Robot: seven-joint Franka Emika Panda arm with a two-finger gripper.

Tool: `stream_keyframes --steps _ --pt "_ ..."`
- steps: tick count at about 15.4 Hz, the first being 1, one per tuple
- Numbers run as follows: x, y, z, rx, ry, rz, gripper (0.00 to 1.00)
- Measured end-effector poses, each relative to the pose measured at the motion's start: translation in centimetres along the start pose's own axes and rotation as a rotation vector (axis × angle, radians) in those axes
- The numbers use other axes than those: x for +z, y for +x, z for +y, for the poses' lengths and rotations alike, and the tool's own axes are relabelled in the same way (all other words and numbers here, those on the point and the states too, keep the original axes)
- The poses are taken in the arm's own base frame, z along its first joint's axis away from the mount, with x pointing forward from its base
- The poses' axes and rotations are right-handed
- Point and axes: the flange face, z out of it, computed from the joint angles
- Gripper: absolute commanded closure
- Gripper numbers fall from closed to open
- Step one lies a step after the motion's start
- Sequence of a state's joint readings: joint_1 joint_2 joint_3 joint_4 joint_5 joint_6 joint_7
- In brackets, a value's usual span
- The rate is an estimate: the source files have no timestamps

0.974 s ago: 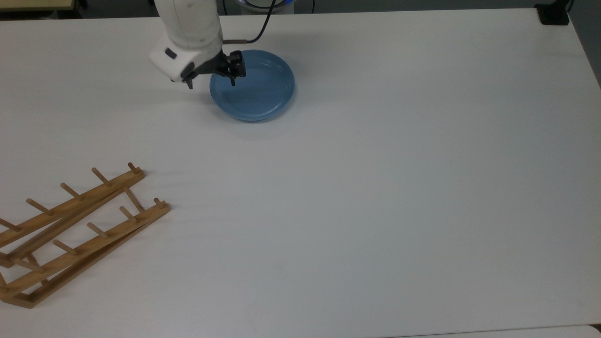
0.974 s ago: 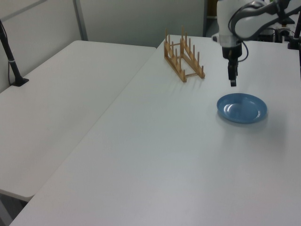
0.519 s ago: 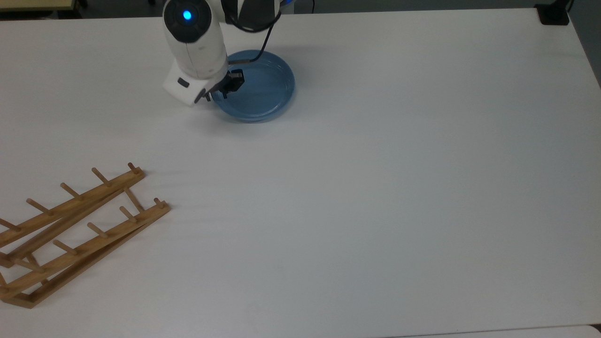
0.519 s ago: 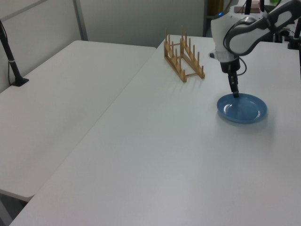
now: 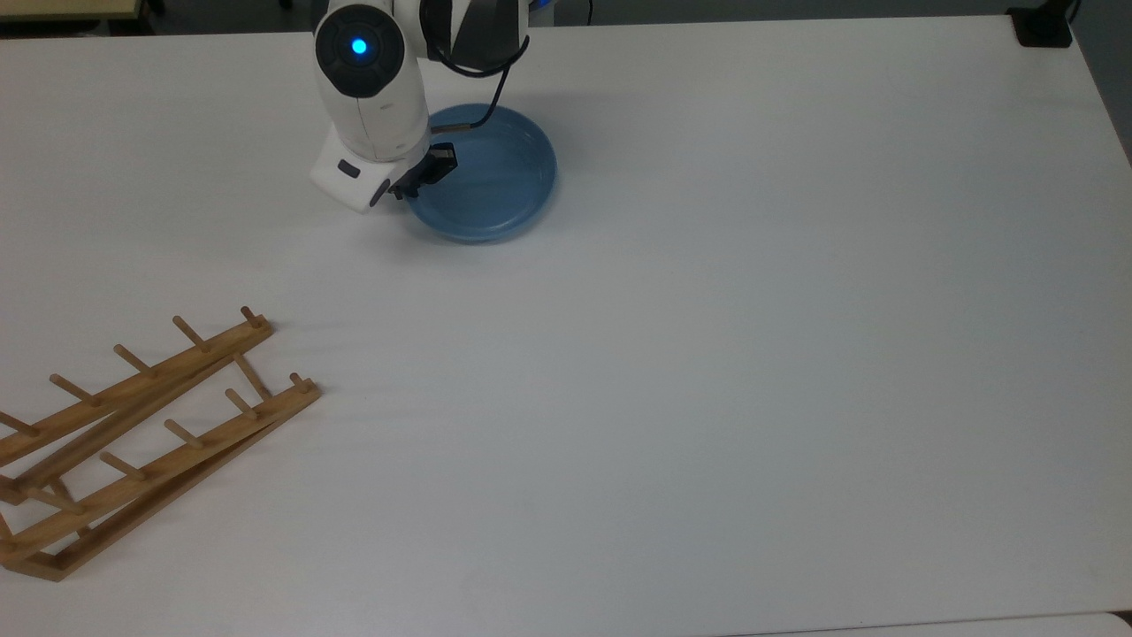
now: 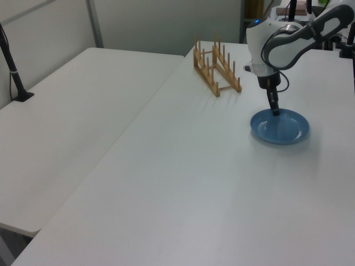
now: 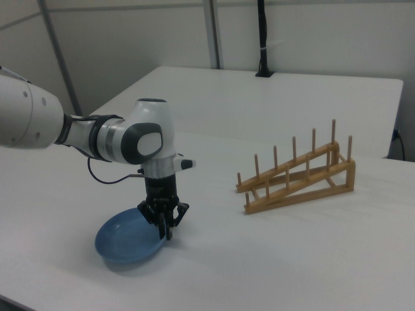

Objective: Place plate in plate rack
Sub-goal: 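Lift the plate, tilt it upright, and carry it over the wooden rack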

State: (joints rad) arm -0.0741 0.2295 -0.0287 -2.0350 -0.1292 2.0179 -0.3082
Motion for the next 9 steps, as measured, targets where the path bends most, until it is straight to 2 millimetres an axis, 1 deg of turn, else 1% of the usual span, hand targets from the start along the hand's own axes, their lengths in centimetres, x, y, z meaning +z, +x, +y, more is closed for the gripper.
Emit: stream_keyframes --steps 3,5,7,9 --pt "-1.9 0.5 0.5 0.005 -0.014 0.037 1.0" --pt "-4.4 1.0 1.1 0.014 -0.027 0.069 1.0" --pt "-8.4 1.2 2.4 0.034 -0.045 0.114 1.0" --pt "-12.7 0.9 4.7 0.073 -0.067 0.178 1.0"
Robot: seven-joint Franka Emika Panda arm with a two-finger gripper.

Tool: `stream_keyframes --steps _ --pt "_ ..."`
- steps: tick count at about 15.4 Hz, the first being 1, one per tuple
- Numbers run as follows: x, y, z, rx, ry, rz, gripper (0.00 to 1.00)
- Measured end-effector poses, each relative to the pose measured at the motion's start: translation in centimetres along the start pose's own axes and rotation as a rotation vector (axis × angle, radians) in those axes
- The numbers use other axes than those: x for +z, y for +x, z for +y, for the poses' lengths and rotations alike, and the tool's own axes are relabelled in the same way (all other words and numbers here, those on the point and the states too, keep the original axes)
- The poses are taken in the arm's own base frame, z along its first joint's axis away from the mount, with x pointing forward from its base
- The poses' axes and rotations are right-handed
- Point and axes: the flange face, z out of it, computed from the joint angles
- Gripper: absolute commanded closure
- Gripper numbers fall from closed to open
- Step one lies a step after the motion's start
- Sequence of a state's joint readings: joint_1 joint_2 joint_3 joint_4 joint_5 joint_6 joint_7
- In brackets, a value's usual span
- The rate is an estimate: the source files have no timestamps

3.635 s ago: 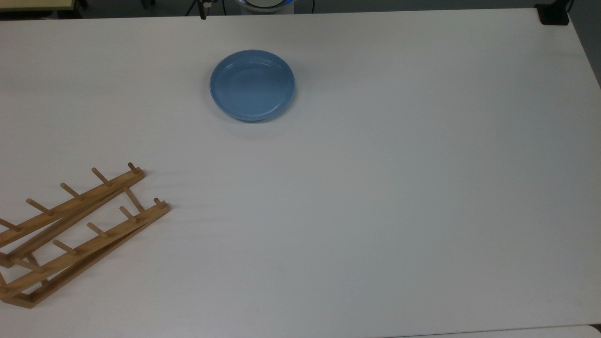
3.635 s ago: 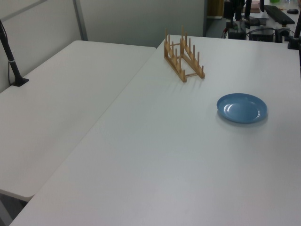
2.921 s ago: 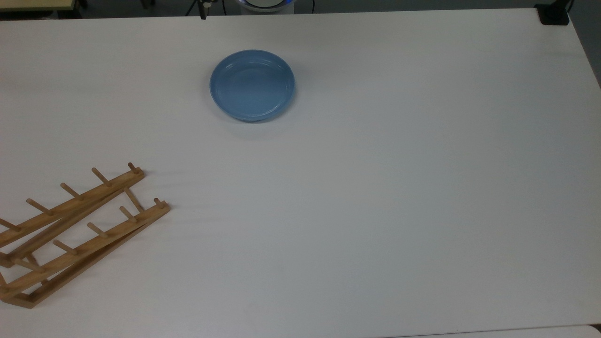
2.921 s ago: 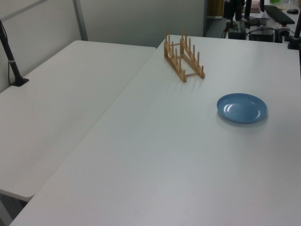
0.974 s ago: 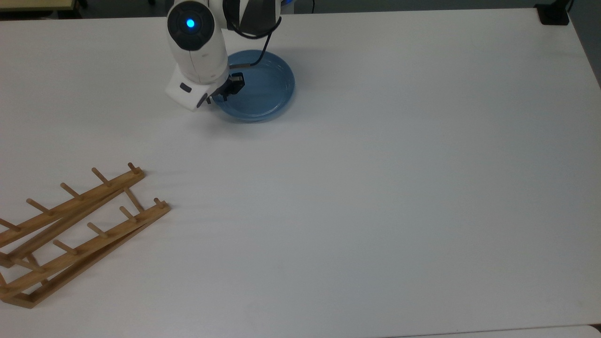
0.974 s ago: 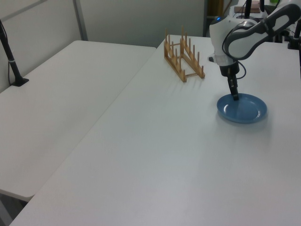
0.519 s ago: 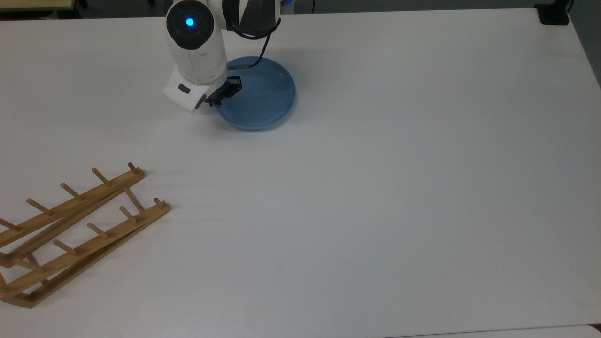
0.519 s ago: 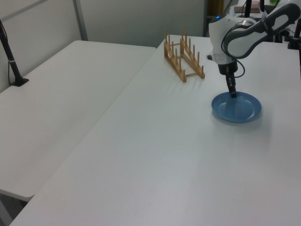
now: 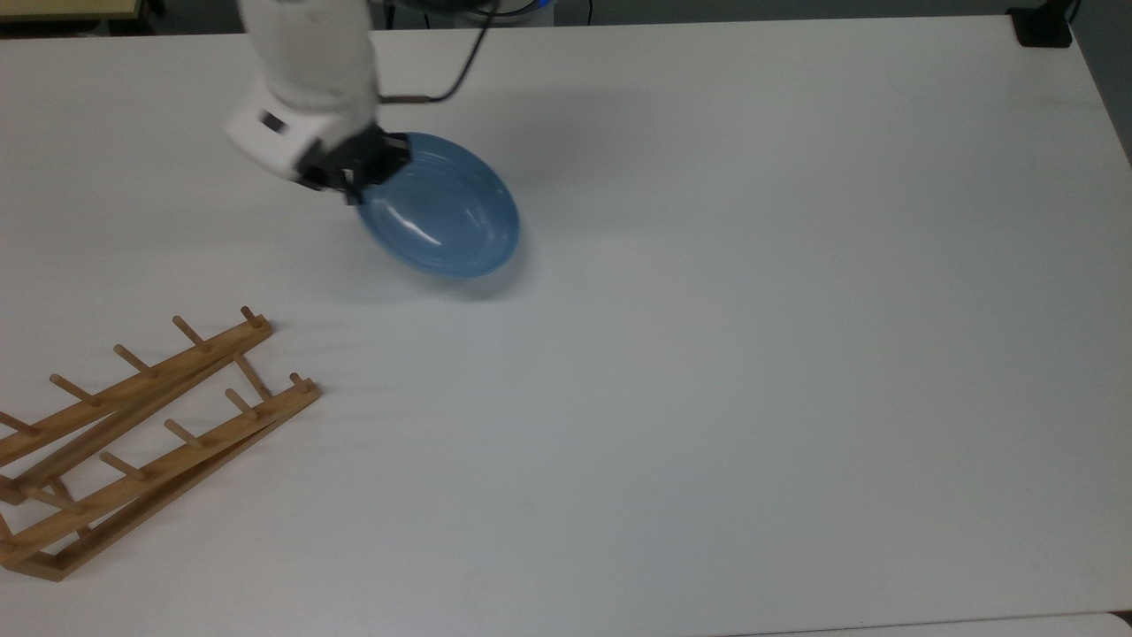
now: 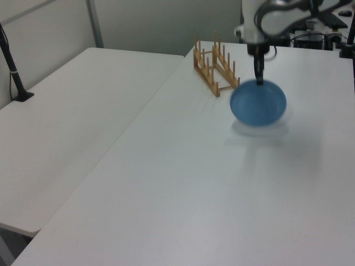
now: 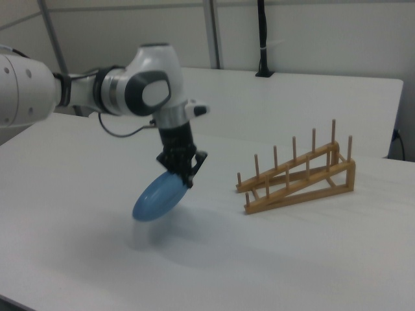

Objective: Place plate in plate rack
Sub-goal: 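Lift the plate, tilt it upright, and carry it over the wooden rack, then lower the upright plate between the rack pegs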

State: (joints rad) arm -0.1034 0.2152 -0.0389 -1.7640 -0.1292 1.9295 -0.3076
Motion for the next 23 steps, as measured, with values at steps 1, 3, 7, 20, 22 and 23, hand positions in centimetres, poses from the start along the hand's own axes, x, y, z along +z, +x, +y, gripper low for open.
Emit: stream_keyframes --steps 1,3,7,20,22,23 --pt "-1.9 0.1 1.4 0.022 -0.013 0.035 1.0" --pt "-5.2 -0.1 4.0 0.063 -0.037 0.099 1.0" --pt "-11.0 -0.6 9.0 0.141 -0.114 0.278 1.0" --pt "-9.3 1.0 18.5 0.312 -0.337 0.736 1.0" --pt "-8.1 1.1 19.4 0.313 -0.364 0.75 1.0" --pt "-7.7 1.1 19.8 0.315 -0.375 0.762 1.0"
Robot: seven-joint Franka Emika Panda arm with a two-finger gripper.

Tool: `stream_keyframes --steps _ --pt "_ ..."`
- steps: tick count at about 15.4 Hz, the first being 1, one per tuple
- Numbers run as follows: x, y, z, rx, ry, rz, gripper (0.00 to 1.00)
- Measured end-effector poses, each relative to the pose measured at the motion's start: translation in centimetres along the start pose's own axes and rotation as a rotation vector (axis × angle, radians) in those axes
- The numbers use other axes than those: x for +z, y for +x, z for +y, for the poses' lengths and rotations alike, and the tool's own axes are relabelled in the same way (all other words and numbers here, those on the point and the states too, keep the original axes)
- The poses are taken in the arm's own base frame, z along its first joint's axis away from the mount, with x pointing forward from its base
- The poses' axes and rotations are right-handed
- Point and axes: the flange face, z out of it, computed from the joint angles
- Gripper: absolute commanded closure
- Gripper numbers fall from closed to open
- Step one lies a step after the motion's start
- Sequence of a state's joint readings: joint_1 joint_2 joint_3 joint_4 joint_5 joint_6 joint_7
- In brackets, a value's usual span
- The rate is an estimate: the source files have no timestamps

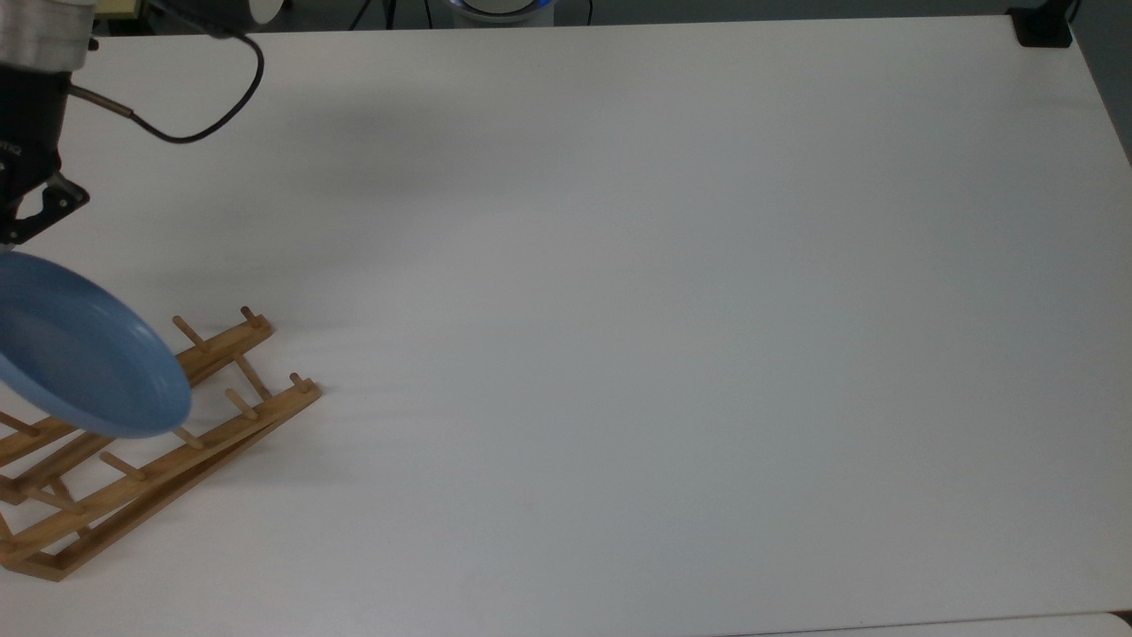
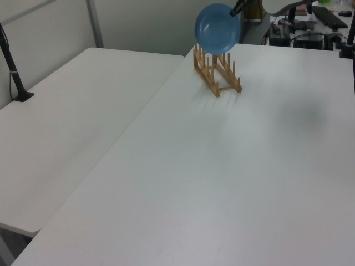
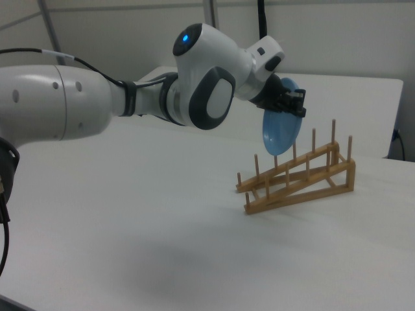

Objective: Place plate in plate rack
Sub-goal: 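Lower the upright plate between the rack pegs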

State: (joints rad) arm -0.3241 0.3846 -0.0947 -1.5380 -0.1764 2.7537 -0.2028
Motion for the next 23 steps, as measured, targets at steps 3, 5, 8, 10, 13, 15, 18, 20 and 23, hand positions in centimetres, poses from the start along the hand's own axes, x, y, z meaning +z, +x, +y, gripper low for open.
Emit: stream_keyframes --steps 3,5,8,10,13,15,18,20,23 --pt "0.6 -0.2 0.5 0.001 -0.018 0.036 1.0" --pt "0.5 -0.1 0.8 0.003 -0.023 0.041 1.0" --pt "0.3 0.1 1.8 0.004 -0.044 0.075 1.0" --pt "0.8 -0.1 1.8 -0.009 -0.055 0.096 1.0" --pt "2.4 -1.0 1.1 -0.047 -0.055 0.081 1.0" --pt "3.1 -1.4 0.8 -0.081 -0.054 0.07 1.0" --pt "3.9 -2.0 0.5 -0.14 -0.05 0.056 0.78" --pt "4.4 -2.3 0.3 -0.157 -0.047 0.047 0.46" --pt "4.7 -2.5 -0.1 -0.162 -0.041 0.042 0.3"
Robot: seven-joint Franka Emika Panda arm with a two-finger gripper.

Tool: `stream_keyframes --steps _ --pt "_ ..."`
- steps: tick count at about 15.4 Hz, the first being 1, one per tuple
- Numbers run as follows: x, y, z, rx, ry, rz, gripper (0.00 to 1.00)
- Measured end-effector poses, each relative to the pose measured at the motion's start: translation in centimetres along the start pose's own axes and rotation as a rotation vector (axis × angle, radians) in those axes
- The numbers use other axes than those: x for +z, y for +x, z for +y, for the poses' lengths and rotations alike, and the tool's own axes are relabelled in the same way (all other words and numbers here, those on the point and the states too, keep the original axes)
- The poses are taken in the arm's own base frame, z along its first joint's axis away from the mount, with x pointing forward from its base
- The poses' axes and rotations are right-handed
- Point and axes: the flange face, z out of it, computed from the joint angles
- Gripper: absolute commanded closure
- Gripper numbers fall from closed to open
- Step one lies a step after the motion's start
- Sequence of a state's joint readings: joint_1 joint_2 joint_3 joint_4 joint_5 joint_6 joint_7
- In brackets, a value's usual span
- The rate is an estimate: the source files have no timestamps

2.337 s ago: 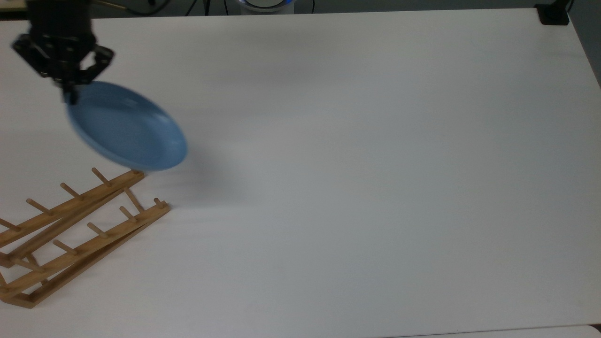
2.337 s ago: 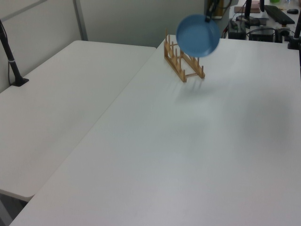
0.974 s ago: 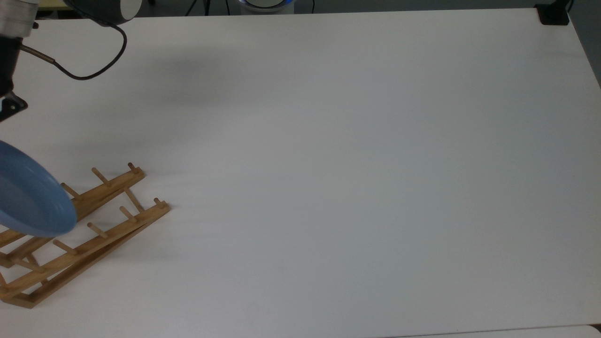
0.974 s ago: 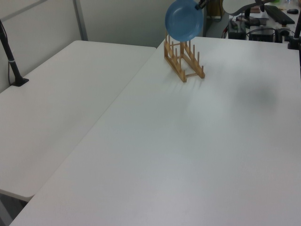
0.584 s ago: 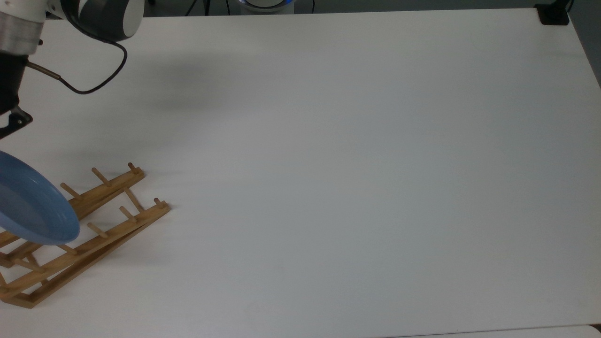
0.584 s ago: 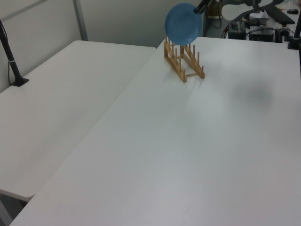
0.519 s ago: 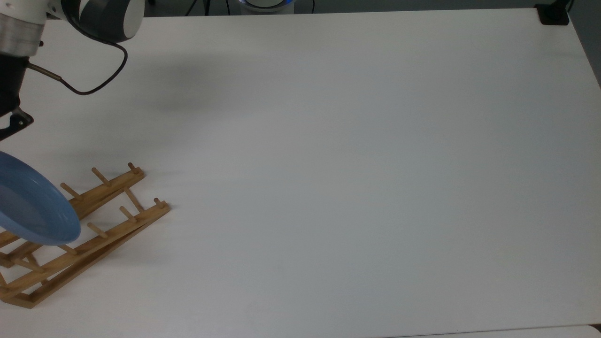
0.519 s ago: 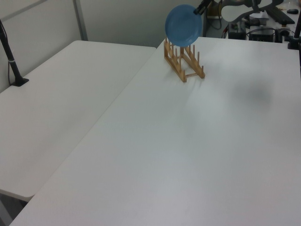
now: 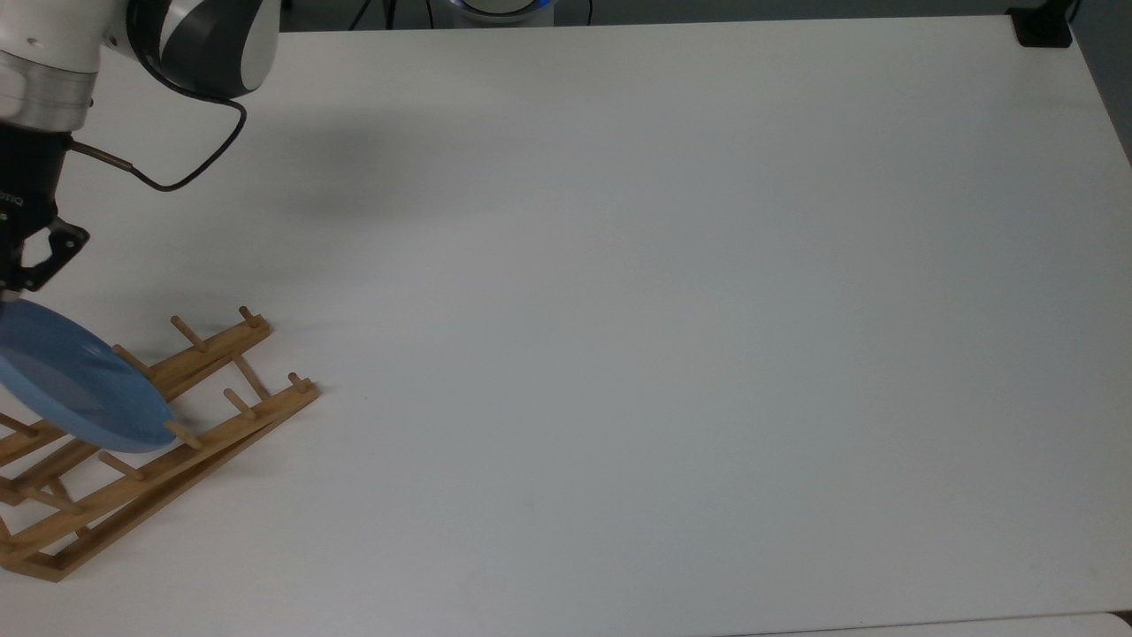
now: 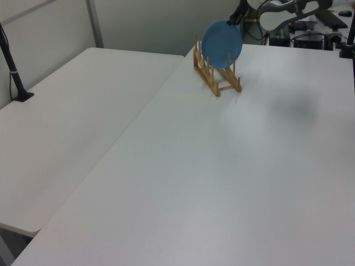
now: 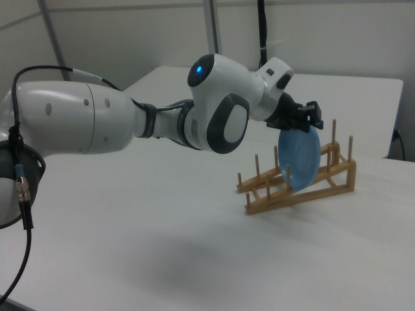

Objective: Place plate in plate rack
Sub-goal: 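Lower the upright plate between the rack pegs, then open the gripper and raise it away from the plate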

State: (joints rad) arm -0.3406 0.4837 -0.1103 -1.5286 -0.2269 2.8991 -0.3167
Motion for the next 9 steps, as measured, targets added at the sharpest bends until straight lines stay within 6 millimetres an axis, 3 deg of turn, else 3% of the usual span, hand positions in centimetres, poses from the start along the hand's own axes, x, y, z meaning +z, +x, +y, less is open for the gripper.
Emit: stream_keyframes --steps 1,2,3,6,9 --pt "0.0 0.1 -0.2 -0.002 0.003 0.0 0.19" --pt "0.0 0.2 -0.4 -0.003 0.006 0.002 0.13" --pt "0.0 0.3 -0.6 -0.004 0.008 0.003 0.0" --pt "-0.2 0.8 -1.0 0.011 0.013 0.012 0.0" --pt "-1.2 2.5 -2.5 0.074 0.029 0.039 0.0"
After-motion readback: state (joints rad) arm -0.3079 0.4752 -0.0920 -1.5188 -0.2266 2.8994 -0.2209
